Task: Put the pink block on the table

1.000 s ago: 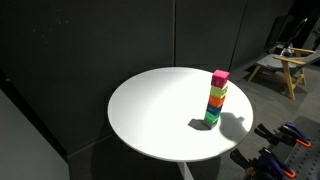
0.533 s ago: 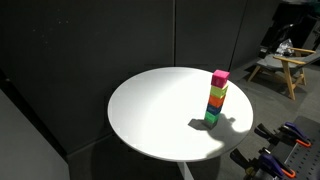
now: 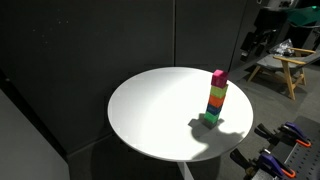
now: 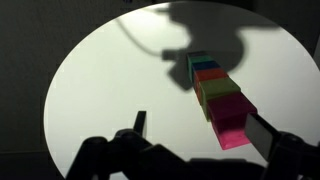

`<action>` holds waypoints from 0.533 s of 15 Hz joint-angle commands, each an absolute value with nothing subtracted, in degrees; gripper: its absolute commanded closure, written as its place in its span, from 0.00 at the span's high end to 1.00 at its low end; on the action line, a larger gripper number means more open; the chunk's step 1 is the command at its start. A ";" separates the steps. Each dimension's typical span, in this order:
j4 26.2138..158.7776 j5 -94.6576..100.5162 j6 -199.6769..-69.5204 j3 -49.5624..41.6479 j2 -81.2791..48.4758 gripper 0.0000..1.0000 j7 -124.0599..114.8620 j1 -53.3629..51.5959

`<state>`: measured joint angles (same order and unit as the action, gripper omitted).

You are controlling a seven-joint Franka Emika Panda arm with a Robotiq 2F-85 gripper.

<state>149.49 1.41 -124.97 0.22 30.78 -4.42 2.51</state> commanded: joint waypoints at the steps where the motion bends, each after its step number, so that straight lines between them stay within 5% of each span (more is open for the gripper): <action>1: 145.76 0.33 -125.13 1.54 25.90 1.00 -6.57 1.48; 8: 139.35 0.51 -123.81 2.38 18.36 1.00 -7.43 0.36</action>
